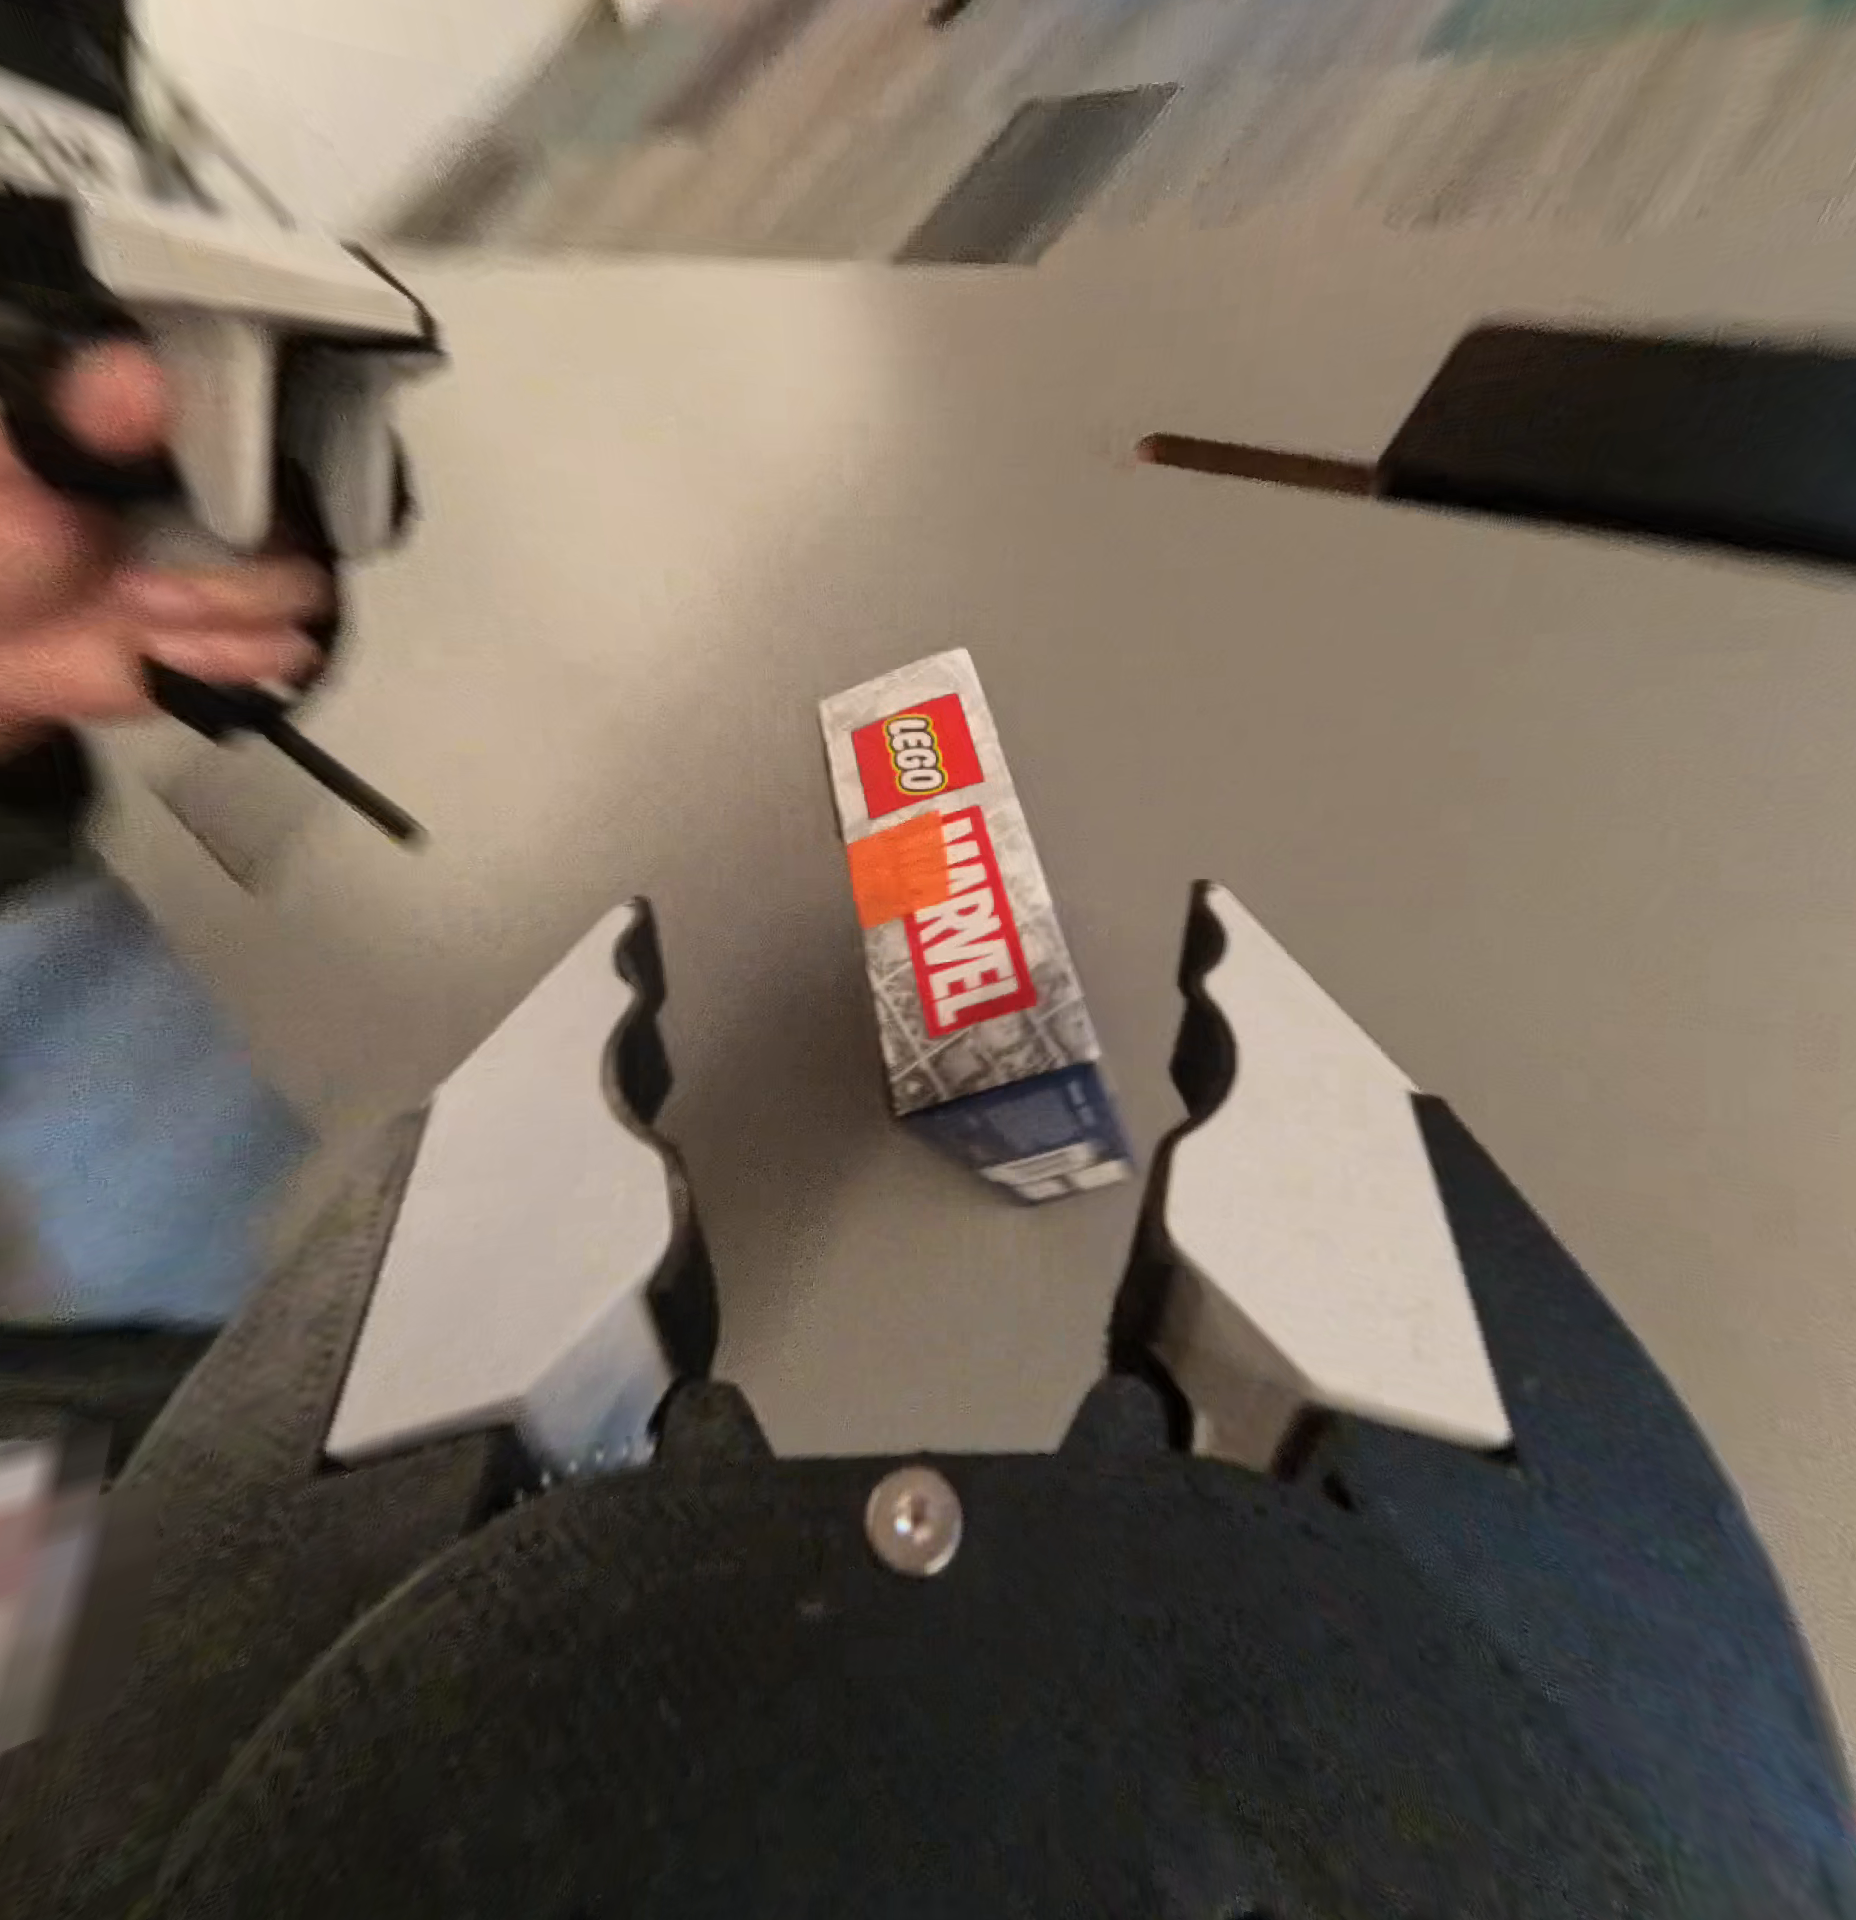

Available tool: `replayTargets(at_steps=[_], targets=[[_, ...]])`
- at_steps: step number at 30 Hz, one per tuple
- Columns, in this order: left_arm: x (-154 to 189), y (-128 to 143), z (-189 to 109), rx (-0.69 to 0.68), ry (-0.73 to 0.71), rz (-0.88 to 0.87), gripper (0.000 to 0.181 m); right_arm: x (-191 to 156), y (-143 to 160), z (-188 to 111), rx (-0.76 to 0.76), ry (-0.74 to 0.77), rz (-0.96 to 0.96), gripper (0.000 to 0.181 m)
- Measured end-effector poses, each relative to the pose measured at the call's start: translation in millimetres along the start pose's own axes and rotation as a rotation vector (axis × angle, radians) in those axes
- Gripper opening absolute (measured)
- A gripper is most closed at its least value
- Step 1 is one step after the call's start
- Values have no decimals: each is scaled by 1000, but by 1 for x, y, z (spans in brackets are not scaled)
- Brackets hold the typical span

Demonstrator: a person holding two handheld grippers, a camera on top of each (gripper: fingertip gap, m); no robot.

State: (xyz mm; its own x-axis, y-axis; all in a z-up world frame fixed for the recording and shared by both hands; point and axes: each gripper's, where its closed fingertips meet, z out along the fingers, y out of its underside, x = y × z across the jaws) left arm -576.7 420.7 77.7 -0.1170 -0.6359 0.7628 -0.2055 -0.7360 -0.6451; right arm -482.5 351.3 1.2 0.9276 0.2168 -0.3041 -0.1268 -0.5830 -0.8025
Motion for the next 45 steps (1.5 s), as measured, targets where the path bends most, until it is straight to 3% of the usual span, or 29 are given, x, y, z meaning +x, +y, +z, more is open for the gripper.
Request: replayTargets(at_steps=[2,4,8,10,11,15,17,20,22,25,28,31,33,36,39,42,43,45], targets=[[1,28,-32,-29,-65,31,0,4,5,12,-120,69,-185,121],[6,54,-63,-12,-100,-2,0,4,14,30,-267,70,-275,121],[9,99,-112,73,-170,-93,0,12,28,57,-551,128,-498,88],[1,124,-129,79,-227,-97,0,14,46,59,-710,101,-539,60],[-5,135,-135,81,-256,-116,0,22,55,56,-793,118,-543,59],[-1,150,-132,156,-220,-205,0,25,55,50,-852,42,-506,55],[4,149,-118,162,-214,-165,0,22,57,41,-886,-35,-465,54],[12,143,-77,110,-223,-47,39,9,47,21,-889,-172,-422,54],[18,137,-35,48,-180,51,80,-5,33,0,-888,-276,-450,54],[25,113,29,-17,-109,148,99,-31,10,-46,-924,-449,-547,55],[74,82,86,-30,80,174,88,-49,-16,-103,-981,-566,-640,55],[134,94,136,-146,216,241,74,-54,-41,-143,-1001,-598,-645,54],[152,101,159,-157,193,281,61,-51,-50,-164,-1031,-630,-645,55],[178,93,169,16,184,210,61,-69,-67,-180,-919,-828,-601,58],[195,92,148,217,147,115,61,-96,-116,-179,-524,-999,-529,90],[199,100,95,363,-16,67,61,-117,-152,-177,-116,-1078,-301,91],[203,104,73,406,-79,63,61,-131,-144,-175,-104,-1131,-210,91],[220,114,30,487,-179,66,60,-173,-92,-162,-283,-1225,-136,93]])
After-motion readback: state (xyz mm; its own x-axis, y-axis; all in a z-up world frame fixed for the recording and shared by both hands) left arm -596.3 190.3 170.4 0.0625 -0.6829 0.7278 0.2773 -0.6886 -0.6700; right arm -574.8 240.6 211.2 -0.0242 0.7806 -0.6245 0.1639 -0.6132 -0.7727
